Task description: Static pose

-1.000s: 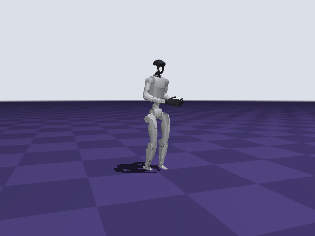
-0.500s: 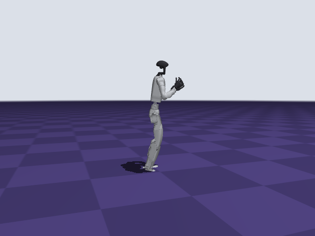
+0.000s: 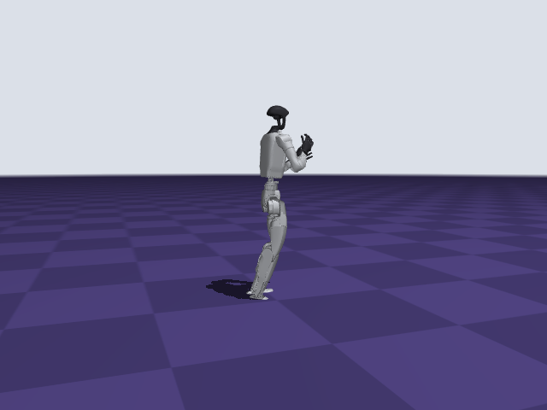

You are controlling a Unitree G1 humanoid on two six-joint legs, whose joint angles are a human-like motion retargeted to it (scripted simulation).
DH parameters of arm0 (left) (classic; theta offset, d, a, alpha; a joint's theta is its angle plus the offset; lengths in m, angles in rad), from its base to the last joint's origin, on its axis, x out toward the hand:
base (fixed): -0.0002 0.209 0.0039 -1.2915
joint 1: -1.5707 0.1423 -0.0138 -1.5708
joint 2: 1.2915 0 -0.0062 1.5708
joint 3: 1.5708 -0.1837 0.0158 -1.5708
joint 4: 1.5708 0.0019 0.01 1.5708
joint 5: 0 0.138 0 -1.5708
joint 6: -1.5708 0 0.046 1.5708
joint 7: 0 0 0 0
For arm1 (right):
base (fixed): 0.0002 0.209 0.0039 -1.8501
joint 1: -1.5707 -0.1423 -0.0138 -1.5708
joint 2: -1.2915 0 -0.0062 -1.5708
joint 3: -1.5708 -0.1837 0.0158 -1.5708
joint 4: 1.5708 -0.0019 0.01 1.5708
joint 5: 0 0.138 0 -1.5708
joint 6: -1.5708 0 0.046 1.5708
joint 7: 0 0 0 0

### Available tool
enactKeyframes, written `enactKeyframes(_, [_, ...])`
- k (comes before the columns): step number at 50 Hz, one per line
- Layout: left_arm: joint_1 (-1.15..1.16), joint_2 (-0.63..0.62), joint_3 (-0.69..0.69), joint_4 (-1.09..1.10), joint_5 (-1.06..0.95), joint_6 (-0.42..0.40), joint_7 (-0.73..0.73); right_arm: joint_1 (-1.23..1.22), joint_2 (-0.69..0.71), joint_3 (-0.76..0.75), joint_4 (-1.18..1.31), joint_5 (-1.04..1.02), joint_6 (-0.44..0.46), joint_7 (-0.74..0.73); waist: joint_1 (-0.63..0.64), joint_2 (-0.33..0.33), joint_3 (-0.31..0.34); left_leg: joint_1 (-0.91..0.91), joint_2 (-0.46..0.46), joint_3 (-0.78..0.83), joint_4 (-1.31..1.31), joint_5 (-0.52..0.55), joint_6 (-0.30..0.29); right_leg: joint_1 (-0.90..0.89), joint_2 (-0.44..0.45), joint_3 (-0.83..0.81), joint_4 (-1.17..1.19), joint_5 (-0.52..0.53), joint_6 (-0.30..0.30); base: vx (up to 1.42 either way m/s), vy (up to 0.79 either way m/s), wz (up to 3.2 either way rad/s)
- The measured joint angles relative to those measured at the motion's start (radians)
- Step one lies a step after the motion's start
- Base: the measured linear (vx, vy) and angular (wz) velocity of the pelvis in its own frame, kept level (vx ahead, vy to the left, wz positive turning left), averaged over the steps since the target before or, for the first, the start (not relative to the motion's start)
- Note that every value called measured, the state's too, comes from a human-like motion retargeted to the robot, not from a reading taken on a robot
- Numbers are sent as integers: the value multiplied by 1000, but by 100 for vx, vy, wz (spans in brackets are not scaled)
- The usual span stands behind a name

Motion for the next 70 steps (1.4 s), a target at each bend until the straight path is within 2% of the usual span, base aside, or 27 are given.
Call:
enactKeyframes(10, [66, 52, 11, 43, -113, 10, -85, 11, -13, -13, 35, -24, 1, 29, 44, -26, 6, 14, -41, -34, -17, -28, 12, -32, -80, -31, 164, -91, 3, 7, 8, 32])
enactKeyframes(12, [67, 58, 12, 46, -142, 13, -107, 23, -19, -24, 24, -22, -2, 42, 29, -47, 19, 30, -75, -54, -36, -23, 16, -92, -135, 60, 328, -152, 5, 8, 8, 84])
enactKeyframes(13, [67, 59, 7, 46, -157, 15, -117, 32, -20, -29, 18, -21, -3, 49, 14, -64, 31, 40, -104, -70, -41, -17, 17, -134, -164, 156, 436, -206, 12, 7, 7, 114])
enactKeyframes(15, [65, 57, -5, 46, -179, 21, -134, 52, -21, -38, 4, -20, -4, 58, -14, -93, 53, 55, -149, -92, -39, -13, 18, -216, -198, 274, 610, -355, -15, 8, 6, 100])
enactKeyframes(18, [32, 60, -23, 42, -206, 35, -161, 70, -24, -64, -25, -12, -3, 69, -64, -139, 71, 71, -206, -112, -57, -7, 18, -343, -254, 344, 827, -404, -33, 13, 4, 65])
enactKeyframes(20, [3, 59, -37, 38, -222, 46, -173, 83, -27, -85, -42, -2, -2, 76, -107, -160, 77, 82, -228, -130, -71, -4, 16, -426, -269, 384, 908, -405, -29, 19, 4, 72])
enactKeyframes(23, [-59, 53, -51, 31, -238, 50, -184, 105, -39, -119, -66, 19, 0, 82, -176, -165, 78, 102, -227, -159, -102, -5, 8, -544, -255, 424, 909, -380, -13, 26, 3, 72])
enactKeyframes(30, [-192, 29, -39, 24, -240, 21, -187, 166, -81, -204, -89, 60, 2, 73, -277, -91, 66, 166, -134, -189, -145, -10, -33, -684, -126, 467, 515, -224, 57, 37, -4, 44])
enactKeyframes(34, [-209, 28, -29, 20, -243, 11, -181, 204, -89, -236, -85, 54, 3, 61, -304, -82, 43, 193, -111, -115, -103, -9, -62, -707, -117, 476, 411, -170, 86, 44, -13, 25])
enactKeyframes(39, [-164, 20, -15, 26, -268, 6, -163, 225, -97, -251, -81, 51, 0, 37, -317, -62, 17, 232, -41, -51, 13, 57, -94, -671, -96, 481, 489, -120, 59, 52, -21, -3])
enactKeyframes(42, [-101, 16, 0, 30, -272, 8, -145, 229, -93, -243, -78, 54, -4, 11, -314, -44, 10, 215, 49, -23, 195, 160, -114, -616, -52, 481, 523, -133, 24, 53, -24, -20])
enactKeyframes(45, [-35, 19, 23, 25, -263, 15, -138, 221, -86, -226, -77, 56, -5, -14, -292, -3, 11, 146, 165, -23, 456, 257, -122, -537, 30, 468, 498, -160, -20, 51, -22, -35])
enactKeyframes(48, [13, 19, 45, 15, -252, 30, -147, 204, -82, -215, -81, 41, 0, -27, -246, 12, 13, 55, 242, -14, 676, 265, -80, -469, 86, 468, 470, -195, -40, 52, -19, -41])
enactKeyframes(51, [39, 23, 77, -6, -248, 49, -176, 163, -68, -201, -79, 33, 13, -23, -188, 12, 24, -60, 273, -2, 813, 168, -18, -385, 128, 476, 389, -205, -38, 53, -14, -41])
enactKeyframes(55, [74, 31, 126, -40, -265, 63, -216, 112, -34, -178, -79, 45, 36, 3, -106, -9, 41, -211, 227, 27, 804, 28, 26, -266, 145, 508, 275, -210, -21, 54, -8, -46])
enactKeyframes(58, [103, 41, 155, -71, -295, 63, -238, 88, -14, -161, -81, 66, 43, 25, -54, -33, 53, -297, 165, 59, 661, -11, 27, -182, 131, 540, 219, -226, -8, 55, -3, -48])
enactKeyframes(61, [129, 48, 181, -100, -321, 57, -257, 68, -10, -148, -81, 76, 39, 41, -14, -58, 60, -357, 88, 86, 441, 17, 2, -103, 102, 567, 176, -245, 9, 56, 0, -48])
enactKeyframes(65, [159, 55, 207, -127, -353, 54, -289, 41, -26, -131, -73, 51, 34, 49, 17, -96, 63, -366, -41, 99, 49, 127, -38, -9, 55, 594, 148, -277, 30, 55, 4, -45])
enactKeyframes(70, [194, 52, 217, -145, -410, 61, -322, 42, -54, -103, -50, 29, 37, 81, 45, -125, 37, -374, -92, 95, -66, 198, -36, 42, 17, 608, 239, -340, 33, 57, 6, -57])
